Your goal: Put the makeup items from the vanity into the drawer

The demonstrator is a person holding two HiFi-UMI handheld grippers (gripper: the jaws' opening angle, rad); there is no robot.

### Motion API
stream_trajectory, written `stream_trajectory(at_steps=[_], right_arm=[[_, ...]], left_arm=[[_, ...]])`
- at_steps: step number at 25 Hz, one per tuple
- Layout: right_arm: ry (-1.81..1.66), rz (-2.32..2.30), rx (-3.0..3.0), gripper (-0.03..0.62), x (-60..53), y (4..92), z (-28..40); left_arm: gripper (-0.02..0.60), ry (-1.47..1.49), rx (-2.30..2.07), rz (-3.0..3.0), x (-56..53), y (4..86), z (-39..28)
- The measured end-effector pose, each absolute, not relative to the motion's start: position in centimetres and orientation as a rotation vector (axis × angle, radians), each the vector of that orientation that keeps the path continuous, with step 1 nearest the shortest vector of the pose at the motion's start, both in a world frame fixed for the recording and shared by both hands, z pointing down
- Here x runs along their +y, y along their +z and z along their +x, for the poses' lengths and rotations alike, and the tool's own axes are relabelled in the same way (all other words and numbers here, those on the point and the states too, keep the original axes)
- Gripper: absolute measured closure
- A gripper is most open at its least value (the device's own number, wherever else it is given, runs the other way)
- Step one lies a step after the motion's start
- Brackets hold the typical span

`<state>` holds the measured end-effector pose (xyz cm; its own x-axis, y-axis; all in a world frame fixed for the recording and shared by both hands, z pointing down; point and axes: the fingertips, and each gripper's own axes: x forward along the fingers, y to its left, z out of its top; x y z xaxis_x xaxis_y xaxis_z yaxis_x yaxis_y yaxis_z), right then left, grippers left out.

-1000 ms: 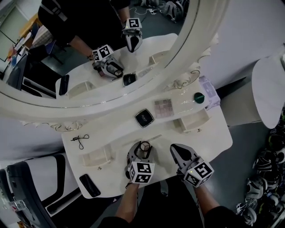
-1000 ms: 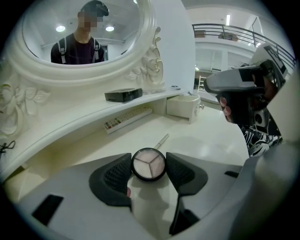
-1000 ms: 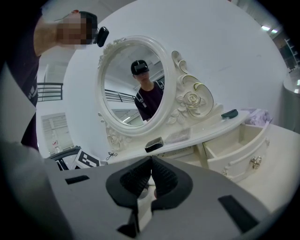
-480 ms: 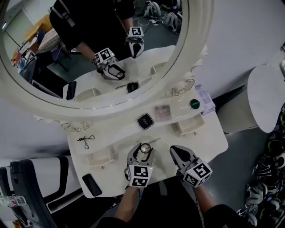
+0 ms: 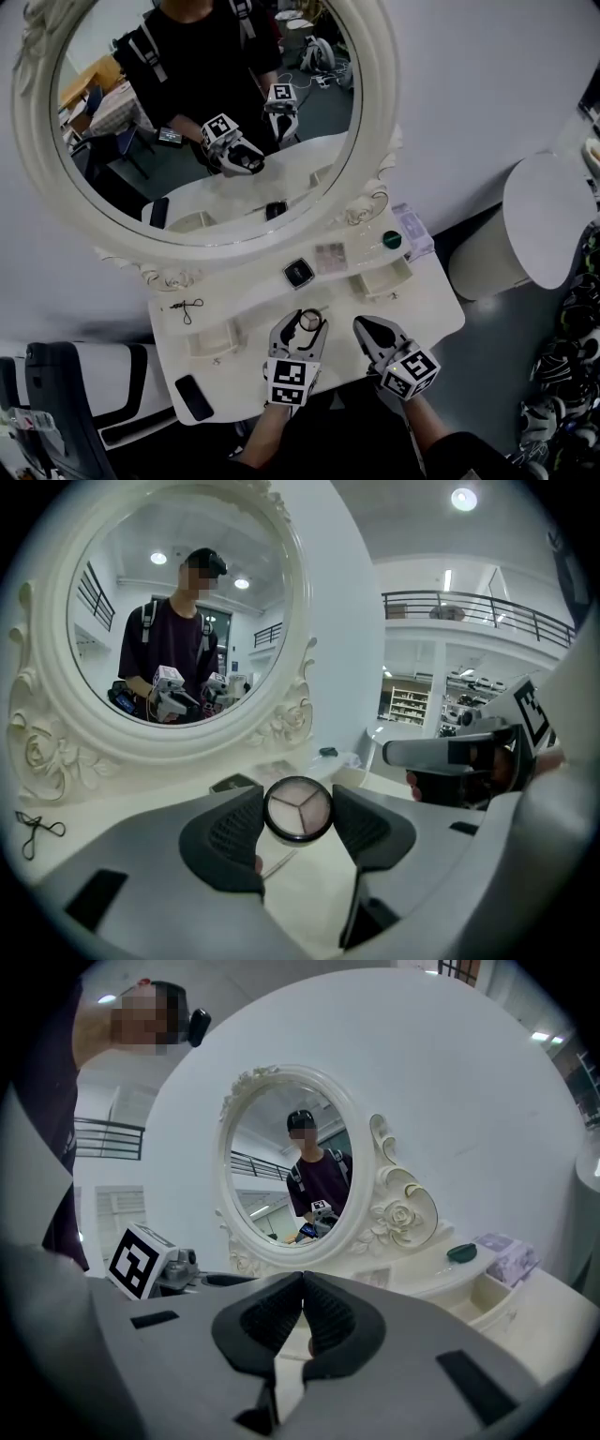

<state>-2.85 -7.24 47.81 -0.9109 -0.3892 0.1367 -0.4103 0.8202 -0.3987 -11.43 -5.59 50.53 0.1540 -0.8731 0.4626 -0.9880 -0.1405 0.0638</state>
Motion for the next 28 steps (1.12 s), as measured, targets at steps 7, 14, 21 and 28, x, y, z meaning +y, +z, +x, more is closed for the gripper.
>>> stream_trajectory(at_steps=[7, 14, 21, 28], right_arm=[[0.66, 0.709, -2.966, 0.569, -7.4, 47.0, -1.2], [0.655, 0.738, -2.964, 0.571, -7.7, 47.0, -0.6], [0.665, 0.775, -2.953, 0.571, -8.6, 47.3, 0.3], [0.682, 0.857, -2.935, 0.569, -10.4, 47.7, 2.4]], left_arm=[[0.353, 0.44, -1.757, 2.16, -5.9, 48.9, -9.2], [0.351, 0.416, -1.728, 2.184, -6.4, 48.7, -8.3], [0.351, 0.43, -1.694, 2.206, -7.6, 49.0, -7.4], [0.353, 0.45, -1.636, 2.249, -9.9, 49.6, -5.4]])
